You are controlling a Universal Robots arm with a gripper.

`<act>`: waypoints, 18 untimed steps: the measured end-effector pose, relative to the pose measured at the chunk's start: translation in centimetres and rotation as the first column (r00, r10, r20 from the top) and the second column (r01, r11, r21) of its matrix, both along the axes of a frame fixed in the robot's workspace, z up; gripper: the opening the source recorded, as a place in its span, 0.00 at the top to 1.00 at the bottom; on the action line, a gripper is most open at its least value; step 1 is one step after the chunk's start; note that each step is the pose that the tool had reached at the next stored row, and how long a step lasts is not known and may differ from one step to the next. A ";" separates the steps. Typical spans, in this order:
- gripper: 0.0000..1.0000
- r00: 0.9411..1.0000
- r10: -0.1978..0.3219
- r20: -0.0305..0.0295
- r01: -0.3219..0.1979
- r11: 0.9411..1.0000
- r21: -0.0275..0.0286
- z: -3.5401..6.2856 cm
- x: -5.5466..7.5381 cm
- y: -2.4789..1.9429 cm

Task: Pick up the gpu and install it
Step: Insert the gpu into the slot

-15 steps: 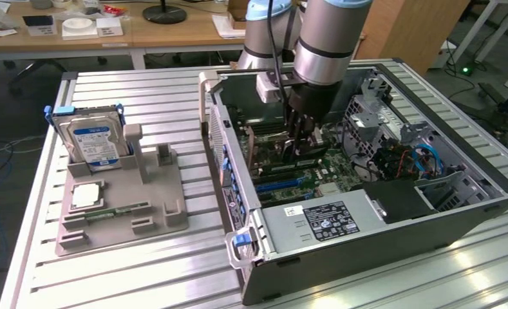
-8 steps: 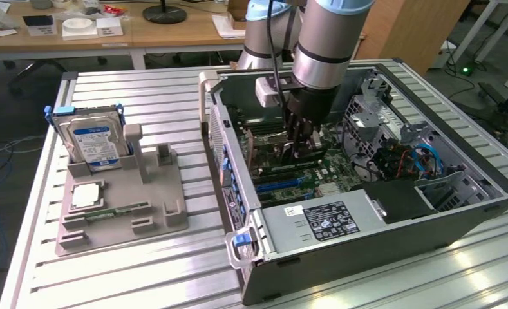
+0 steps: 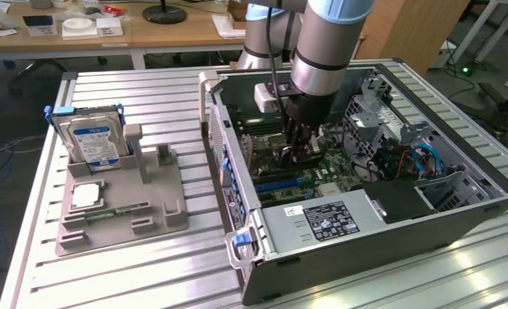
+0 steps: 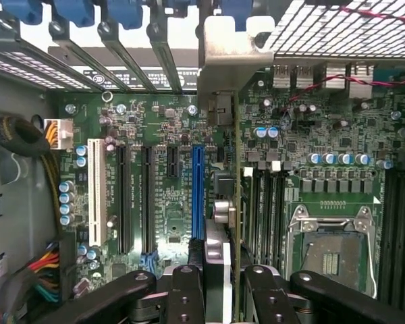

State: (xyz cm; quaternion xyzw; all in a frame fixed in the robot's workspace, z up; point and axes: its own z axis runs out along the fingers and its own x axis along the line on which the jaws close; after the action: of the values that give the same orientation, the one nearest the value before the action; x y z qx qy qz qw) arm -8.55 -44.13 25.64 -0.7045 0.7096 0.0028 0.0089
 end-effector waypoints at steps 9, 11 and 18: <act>0.72 1.000 0.000 -0.003 0.000 1.000 0.000 -1.10 0.0 0.00; 0.72 1.000 0.000 -0.003 0.000 1.000 0.000 -1.10 0.0 0.00; 0.72 1.000 0.000 -0.003 0.000 1.000 0.000 -1.15 0.0 -0.33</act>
State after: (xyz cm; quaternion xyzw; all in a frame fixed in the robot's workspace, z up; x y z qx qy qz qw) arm -8.57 -44.46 24.49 -0.7045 0.7096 0.0037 0.0079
